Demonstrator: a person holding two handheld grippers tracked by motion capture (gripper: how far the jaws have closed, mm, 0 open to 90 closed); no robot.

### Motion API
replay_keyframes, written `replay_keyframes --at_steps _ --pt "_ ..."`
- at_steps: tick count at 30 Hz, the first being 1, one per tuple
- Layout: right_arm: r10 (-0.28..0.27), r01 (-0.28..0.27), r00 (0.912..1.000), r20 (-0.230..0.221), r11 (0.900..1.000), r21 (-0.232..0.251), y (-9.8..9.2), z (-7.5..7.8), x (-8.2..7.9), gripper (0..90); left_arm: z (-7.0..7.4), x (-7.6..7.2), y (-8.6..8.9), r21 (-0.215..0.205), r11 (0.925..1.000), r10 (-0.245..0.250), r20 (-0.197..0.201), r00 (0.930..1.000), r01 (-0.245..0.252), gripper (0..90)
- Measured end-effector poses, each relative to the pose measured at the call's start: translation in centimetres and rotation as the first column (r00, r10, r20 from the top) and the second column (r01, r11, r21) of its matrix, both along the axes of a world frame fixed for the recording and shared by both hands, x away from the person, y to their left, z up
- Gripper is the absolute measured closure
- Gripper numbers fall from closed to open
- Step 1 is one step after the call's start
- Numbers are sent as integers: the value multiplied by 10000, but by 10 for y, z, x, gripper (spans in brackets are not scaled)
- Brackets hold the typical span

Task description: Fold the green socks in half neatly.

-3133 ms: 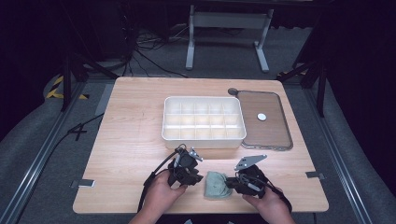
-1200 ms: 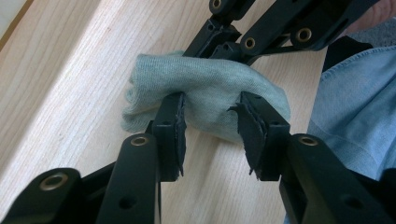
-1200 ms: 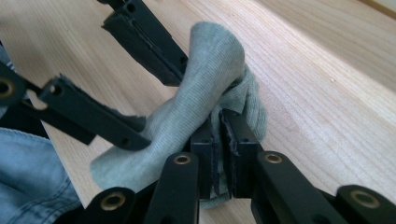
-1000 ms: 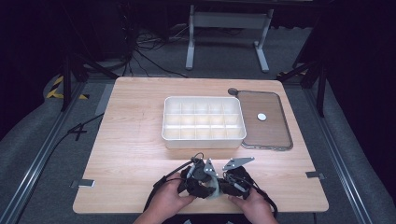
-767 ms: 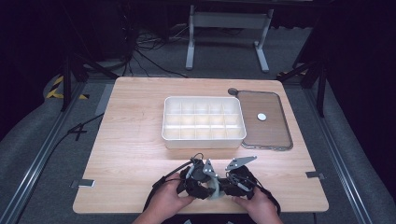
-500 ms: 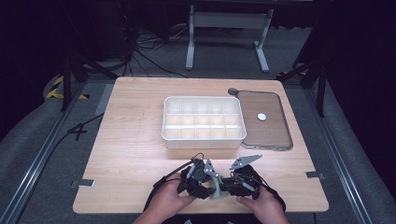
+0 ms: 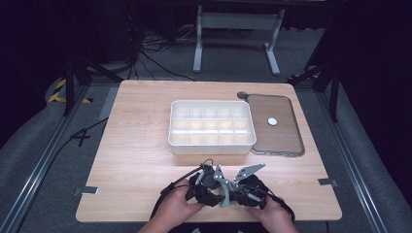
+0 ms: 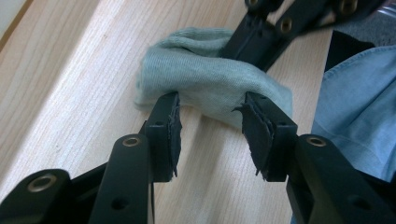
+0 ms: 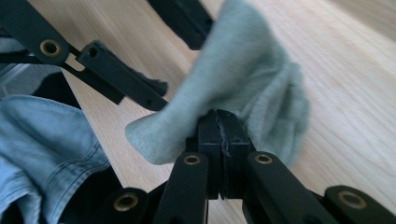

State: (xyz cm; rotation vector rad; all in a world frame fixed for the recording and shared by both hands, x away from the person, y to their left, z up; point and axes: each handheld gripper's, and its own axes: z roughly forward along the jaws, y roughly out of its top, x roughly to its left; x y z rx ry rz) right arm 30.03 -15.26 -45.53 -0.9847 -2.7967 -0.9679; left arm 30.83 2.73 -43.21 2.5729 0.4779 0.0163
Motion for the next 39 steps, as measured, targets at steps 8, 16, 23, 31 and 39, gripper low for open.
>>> replay_keyframes --at_steps 8,16,23,31,39 --pt "-352 354 9994 -50 9983 460 -13 13 2 890 2 2 4 -184 9998 57 -94 9999 -58 573" --pt "-969 970 9953 -21 9949 281 -27 7 13 892 2 2 2 -124 9999 98 -65 9999 -99 576" --pt "-256 258 9996 112 9995 -186 -5 3 1 894 1 0 1 -158 9999 -7 -61 10000 6 575" --pt "-254 267 9991 -332 9989 394 -7 -3 5 892 -1 -3 -11 -142 9993 -351 279 9990 355 568" --pt "-268 283 9968 -756 9994 184 -15 3 8 811 -1 -5 -14 -64 9994 -345 496 9982 348 576"
